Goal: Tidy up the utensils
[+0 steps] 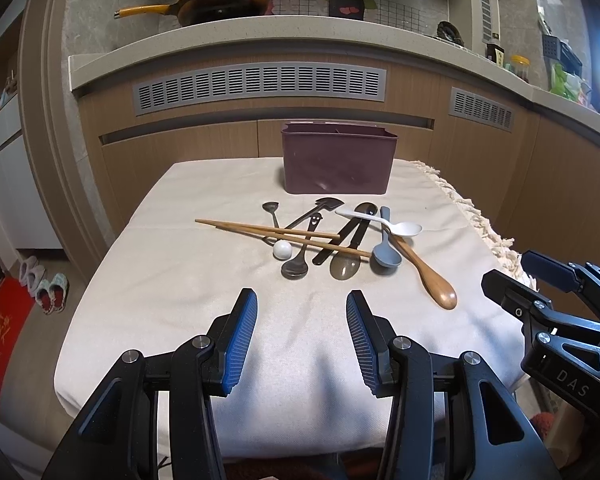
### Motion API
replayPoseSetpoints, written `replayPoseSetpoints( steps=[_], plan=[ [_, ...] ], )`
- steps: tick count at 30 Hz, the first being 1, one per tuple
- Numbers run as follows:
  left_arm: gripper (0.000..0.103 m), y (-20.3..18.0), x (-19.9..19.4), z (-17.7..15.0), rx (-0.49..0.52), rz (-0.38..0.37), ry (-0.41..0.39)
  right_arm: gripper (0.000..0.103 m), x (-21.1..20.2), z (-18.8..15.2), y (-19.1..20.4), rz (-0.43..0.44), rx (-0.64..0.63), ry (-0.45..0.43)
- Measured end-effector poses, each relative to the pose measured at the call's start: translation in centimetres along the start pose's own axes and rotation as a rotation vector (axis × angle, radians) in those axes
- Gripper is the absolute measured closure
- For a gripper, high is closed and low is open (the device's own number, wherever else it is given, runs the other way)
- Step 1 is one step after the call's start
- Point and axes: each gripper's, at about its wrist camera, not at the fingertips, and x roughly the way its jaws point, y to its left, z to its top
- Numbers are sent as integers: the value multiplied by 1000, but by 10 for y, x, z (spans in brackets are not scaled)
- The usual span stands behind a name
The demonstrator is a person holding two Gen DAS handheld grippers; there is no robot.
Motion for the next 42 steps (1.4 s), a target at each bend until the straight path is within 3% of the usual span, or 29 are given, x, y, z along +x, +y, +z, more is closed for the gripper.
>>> replayPoseSetpoints(
  steps=[42],
  plan=[
    [56, -6, 4, -4, 2, -3, 2, 49, 1, -1, -3, 3, 6, 8]
  ],
)
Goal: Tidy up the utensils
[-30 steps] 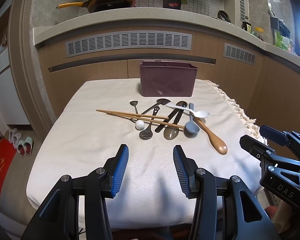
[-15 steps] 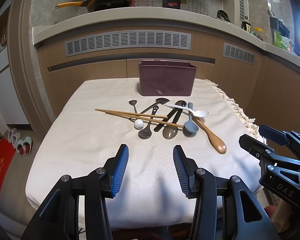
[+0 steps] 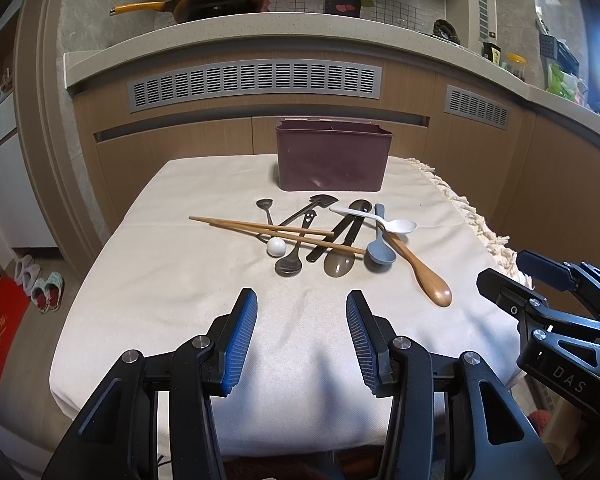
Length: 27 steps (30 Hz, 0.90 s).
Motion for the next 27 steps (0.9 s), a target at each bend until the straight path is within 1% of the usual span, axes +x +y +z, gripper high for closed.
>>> replayPoseSetpoints(
  steps=[11, 16, 18, 20, 21, 22, 24, 25, 27],
  plan=[
    [56, -4, 0, -3, -6, -2, 7, 49, 0, 1, 0, -2, -1, 2],
    [56, 4, 13, 2, -15, -8, 19, 49, 5, 3, -4, 9, -16, 7],
    [56, 13, 22, 10, -16, -26, 18, 49, 10, 9, -9, 1, -29, 4],
    [56, 24, 33, 23, -24, -72, 5, 49, 19, 16, -14, -28, -63, -1],
    [56, 32, 39, 32, -25, -83, 1, 49, 24, 20, -15, -51, -89, -3],
    [56, 37, 46, 40, -22, -93, -4, 49, 33, 25, -16, -91, -135, -1],
    [56, 46, 58, 54, -24, -98, -8, 49, 48, 32, -17, -119, -189, 16],
    [56, 51, 66, 61, -25, -100, -6, 49, 56, 36, -17, -116, -204, 32],
    [53, 61, 82, 71, -23, -94, 19, 49, 73, 44, -17, -69, -208, 91]
  ],
)
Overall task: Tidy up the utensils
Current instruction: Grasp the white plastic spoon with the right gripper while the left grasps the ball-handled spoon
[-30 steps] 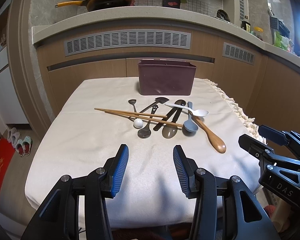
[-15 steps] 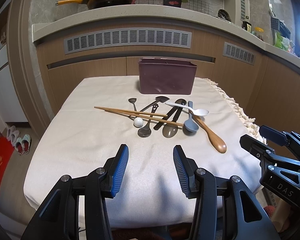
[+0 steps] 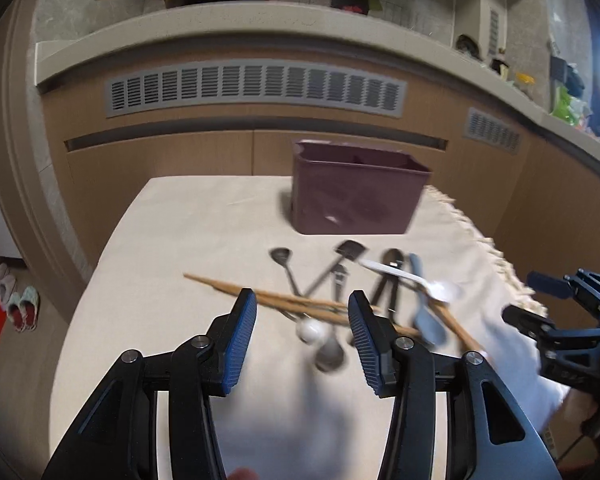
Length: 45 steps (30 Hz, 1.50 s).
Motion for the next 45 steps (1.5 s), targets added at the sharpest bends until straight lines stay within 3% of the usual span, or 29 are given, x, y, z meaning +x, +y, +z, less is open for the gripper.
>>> replayPoseSetpoints(
  steps=[4, 6, 9, 13, 16, 18, 21, 25, 28, 31, 33, 34, 36, 40, 45],
  plan=[
    [53, 23, 31, 8, -28, -32, 105, 52, 32, 23, -13, 234, 48, 83],
    [53, 29, 40, 9, -8, 0, 119, 53, 40, 34, -15, 279, 55, 70],
    [53, 35, 56, 22, -5, 5, 160, 55, 59, 53, -18, 266, 50, 92],
    [54, 47, 96, 45, -161, -126, 277, 58, 76, 65, -20, 260, 62, 116],
    [59, 44, 120, 52, -166, -114, 341, 58, 83, 61, -21, 223, 62, 143],
    [62, 41, 120, 51, -156, -147, 354, 58, 87, 55, -23, 186, 56, 161],
    [62, 30, 95, 38, -120, -150, 293, 58, 88, 43, -29, 156, 57, 172],
    [62, 16, 74, 6, -131, -65, 237, 58, 88, 28, -32, 154, 60, 188],
    [64, 7, 81, -6, -122, -28, 251, 58, 88, 28, -30, 170, 63, 183],
    [67, 1, 90, -13, -122, -50, 284, 58, 84, 32, -27, 167, 58, 160],
    [72, -1, 94, -17, -112, -38, 286, 58, 80, 34, -25, 163, 53, 148],
    [80, -1, 96, -18, -112, -29, 281, 58, 78, 34, -24, 160, 50, 146],
    [81, 4, 91, -13, -121, -41, 261, 58, 77, 34, -21, 153, 37, 147],
    [81, -4, 54, 23, 5, -37, 109, 59, 73, 34, -16, 136, -2, 157],
    [81, 0, 23, 75, 31, -75, -29, 59, 78, 36, -19, 111, 27, 173]
  ],
)
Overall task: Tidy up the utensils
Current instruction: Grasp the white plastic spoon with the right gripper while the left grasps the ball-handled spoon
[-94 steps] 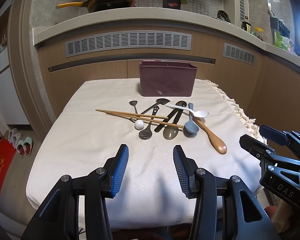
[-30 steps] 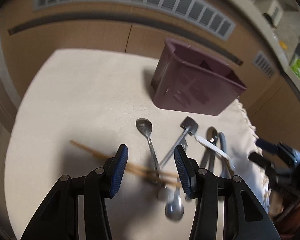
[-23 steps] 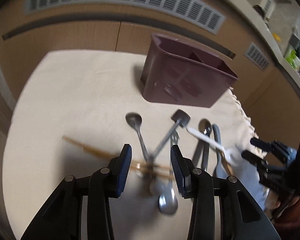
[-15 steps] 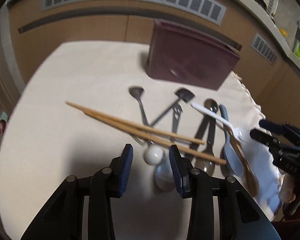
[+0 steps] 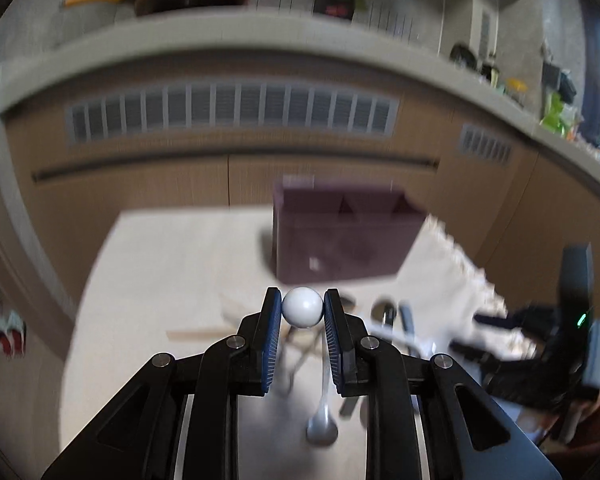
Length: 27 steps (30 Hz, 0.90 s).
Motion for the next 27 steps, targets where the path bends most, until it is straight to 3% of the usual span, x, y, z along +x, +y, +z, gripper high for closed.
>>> replayPoseSetpoints(
  steps=[4, 8, 10, 12, 18, 19, 20, 27],
  plan=[
    [81, 5, -7, 19, -1, -26, -29, 59, 0, 5, -5, 54, 45, 2],
    [81, 16, -10, 26, -38, -75, -6, 57, -1, 19, -9, 210, 57, -29],
    [81, 24, -12, 27, -70, -104, 17, 64, 14, 36, -6, 267, 6, 6],
    [81, 25, -13, 27, -86, -113, 27, 76, 32, 48, 0, 275, -33, 56],
    [81, 26, -12, 18, -109, -112, 43, 80, 80, 64, 26, 264, -134, 179],
    [81, 26, -12, 17, -108, -111, 46, 93, 85, 63, 30, 253, -150, 199],
    [81, 25, -11, 16, -108, -113, 50, 95, 85, 62, 31, 252, -151, 207],
    [81, 14, -7, 12, -108, -152, 63, 95, 35, 59, 4, 289, -23, 97]
  ],
)
